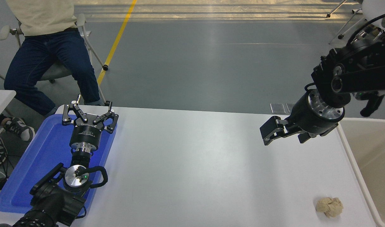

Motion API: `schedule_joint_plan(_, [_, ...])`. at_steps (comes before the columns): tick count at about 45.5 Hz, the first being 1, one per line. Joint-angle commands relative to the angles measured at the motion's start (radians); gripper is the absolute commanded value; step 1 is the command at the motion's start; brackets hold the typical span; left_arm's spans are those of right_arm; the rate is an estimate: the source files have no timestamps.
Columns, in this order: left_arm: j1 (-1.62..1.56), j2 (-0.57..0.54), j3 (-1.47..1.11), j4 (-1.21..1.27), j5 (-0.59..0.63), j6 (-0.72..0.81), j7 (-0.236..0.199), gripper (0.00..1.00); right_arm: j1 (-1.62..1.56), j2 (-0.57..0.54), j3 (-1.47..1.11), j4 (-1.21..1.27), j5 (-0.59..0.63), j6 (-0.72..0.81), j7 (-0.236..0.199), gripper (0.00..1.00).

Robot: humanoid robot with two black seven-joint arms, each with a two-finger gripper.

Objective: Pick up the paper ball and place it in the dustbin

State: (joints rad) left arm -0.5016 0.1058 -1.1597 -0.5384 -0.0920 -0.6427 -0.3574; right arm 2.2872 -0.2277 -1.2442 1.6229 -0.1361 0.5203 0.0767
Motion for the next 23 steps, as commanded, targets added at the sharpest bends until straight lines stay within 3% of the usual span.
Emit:
schedule_joint_plan(1, [0.0, 0.0, 0.0, 0.0, 0.0, 0.0, 0.0, 1.0, 0.011, -0.007, -0.003, 0.0, 0.001, 0.0, 0.0, 1.0])
schedule_joint_plan(16, [0.0, 0.0, 0.0, 0.0, 0.0, 0.0, 0.0, 1.0, 0.006, -0.073, -0.004, 0.0, -0.025, -0.022, 0.0, 1.0])
schedule_joint_plan(23, [0.0, 0.0, 0.0, 0.0, 0.002, 0.0, 0.0, 1.0, -0.009, -0.143, -0.03, 0.0, -0.132, -0.034, 0.0, 1.0])
